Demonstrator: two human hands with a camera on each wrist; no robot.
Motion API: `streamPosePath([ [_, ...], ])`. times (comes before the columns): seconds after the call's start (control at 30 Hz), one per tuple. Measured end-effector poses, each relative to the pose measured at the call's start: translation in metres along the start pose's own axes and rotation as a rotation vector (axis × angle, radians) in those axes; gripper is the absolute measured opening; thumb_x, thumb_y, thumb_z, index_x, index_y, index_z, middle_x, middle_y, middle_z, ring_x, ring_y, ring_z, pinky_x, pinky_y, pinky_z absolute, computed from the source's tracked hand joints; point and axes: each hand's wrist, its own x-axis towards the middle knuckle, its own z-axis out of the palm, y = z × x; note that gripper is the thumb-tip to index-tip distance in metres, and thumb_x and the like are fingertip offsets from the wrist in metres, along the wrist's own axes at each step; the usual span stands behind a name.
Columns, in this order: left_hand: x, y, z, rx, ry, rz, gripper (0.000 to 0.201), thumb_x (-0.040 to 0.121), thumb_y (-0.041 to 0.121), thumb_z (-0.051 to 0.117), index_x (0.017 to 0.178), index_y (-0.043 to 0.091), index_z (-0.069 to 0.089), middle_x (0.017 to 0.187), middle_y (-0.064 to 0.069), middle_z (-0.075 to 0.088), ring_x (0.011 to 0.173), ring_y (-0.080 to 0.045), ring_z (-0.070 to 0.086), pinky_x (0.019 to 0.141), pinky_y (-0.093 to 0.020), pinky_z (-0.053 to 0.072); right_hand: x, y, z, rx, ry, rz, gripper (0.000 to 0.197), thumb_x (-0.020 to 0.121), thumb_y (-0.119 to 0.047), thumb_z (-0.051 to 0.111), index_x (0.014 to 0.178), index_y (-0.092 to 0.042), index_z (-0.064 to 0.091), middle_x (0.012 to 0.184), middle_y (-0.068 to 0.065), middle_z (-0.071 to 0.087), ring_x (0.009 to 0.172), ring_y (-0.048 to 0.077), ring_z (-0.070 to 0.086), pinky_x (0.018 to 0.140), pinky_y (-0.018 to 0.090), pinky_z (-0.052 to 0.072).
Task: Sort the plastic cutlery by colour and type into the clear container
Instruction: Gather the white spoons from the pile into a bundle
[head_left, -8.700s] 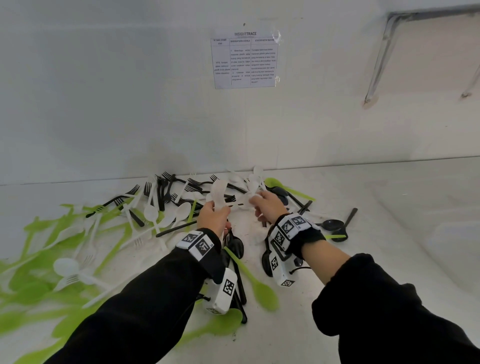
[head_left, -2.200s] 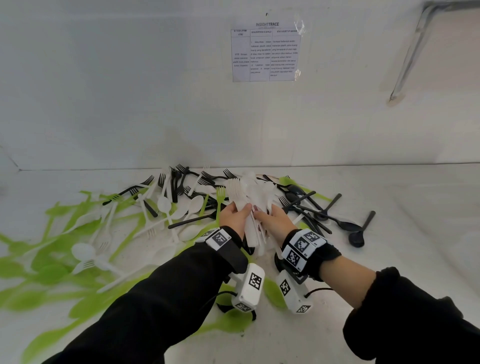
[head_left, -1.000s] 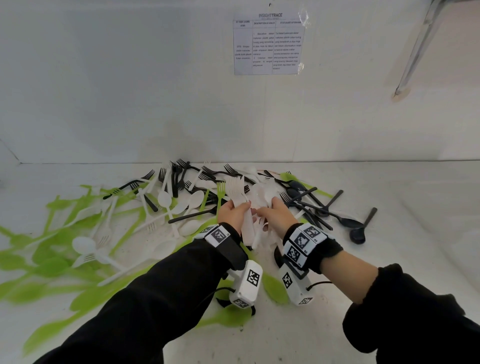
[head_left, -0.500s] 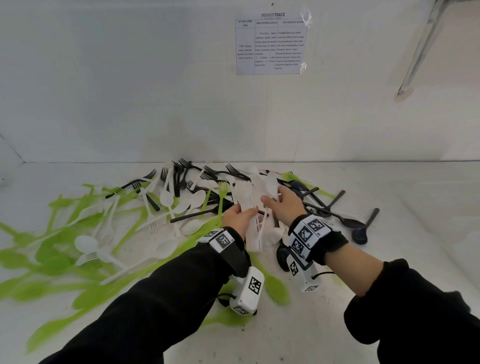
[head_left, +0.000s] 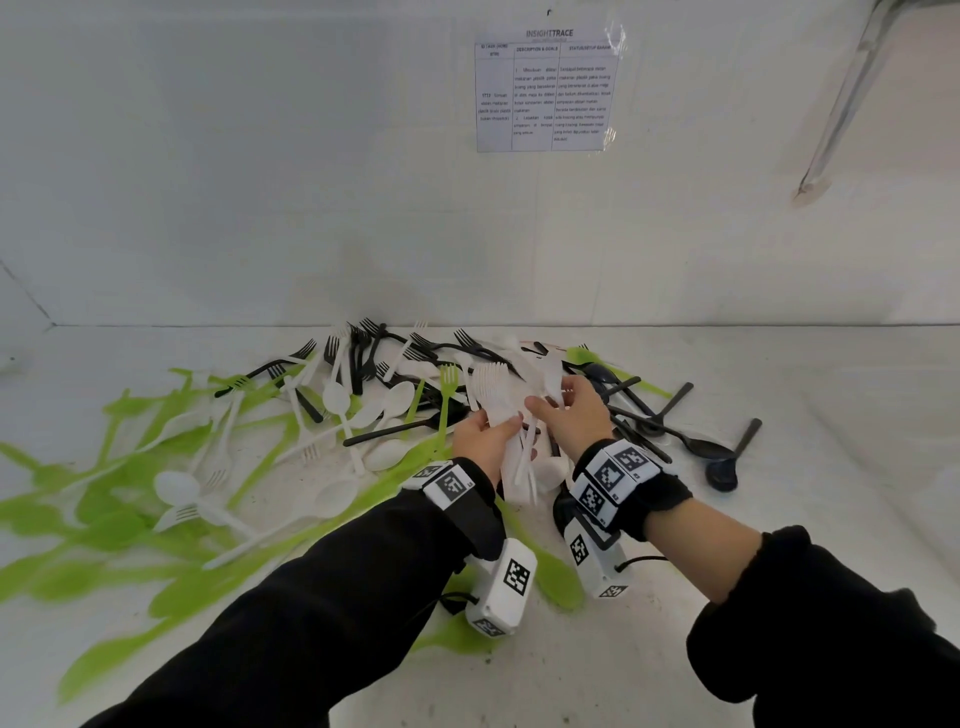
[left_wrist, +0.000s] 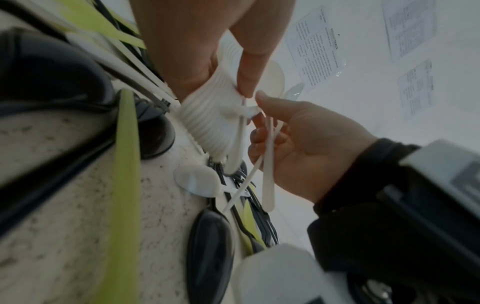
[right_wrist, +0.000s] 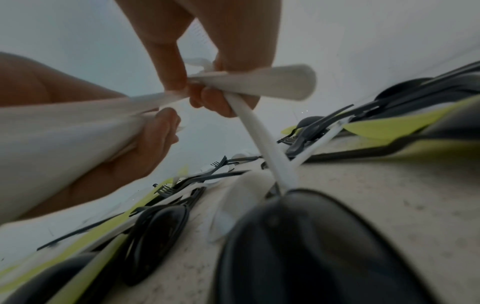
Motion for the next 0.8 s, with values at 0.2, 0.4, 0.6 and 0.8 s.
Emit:
streamPosePath([
  [0.2,-0.004,0.004,0.002,-0.045,-0.109,-0.016,0.021,0.093,-0.002,0.05,0.113,-0.003,0.056,0.083,-0.017,0.063,0.055,-0.02,0.064,0.05,-0.028,0.055,0.0,0.001,0.001,0.012,-0.07,-0.029,0.032,0.084,-0.023,0.067,0.11,-0.008,0.055,0.107,0.006,0.064,0.098,0.023,0.062,0.09,0.038,0.051],
  [0.4,-0.005,0.004,0.005,-0.087,-0.094,-0.008,0.019,0.087,-0.006,0.058,0.104,0.002,0.06,0.085,-0.015,0.064,0.057,-0.018,0.064,0.054,-0.026,0.055,0.0,0.0,0.003,0.051,-0.064,-0.023,0.02,0.091,-0.023,0.057,0.107,-0.011,0.057,0.104,0.008,0.064,0.099,0.023,0.061,0.094,0.039,0.048],
  [0.6,-0.005,0.002,0.004,-0.055,-0.11,0.022,0.016,0.09,-0.009,0.051,0.094,0.004,0.06,0.082,-0.012,0.063,0.051,-0.012,0.064,0.052,-0.023,0.055,0.003,0.006,0.003,0.139,-0.138,0.038,0.013,0.087,-0.008,0.058,0.099,-0.01,0.054,0.09,0.01,0.061,0.081,0.025,0.06,0.075,0.039,0.052],
  [0.8,-0.007,0.002,0.004,-0.064,-0.102,0.084,0.026,0.089,-0.011,0.049,0.111,0.001,0.055,0.09,-0.008,0.064,0.076,-0.019,0.063,0.063,-0.021,0.057,0.007,0.01,0.002,0.169,-0.273,0.172,0.041,0.081,-0.029,0.066,0.108,-0.001,0.051,0.08,0.01,0.055,0.055,0.015,0.051,0.043,0.022,0.039],
])
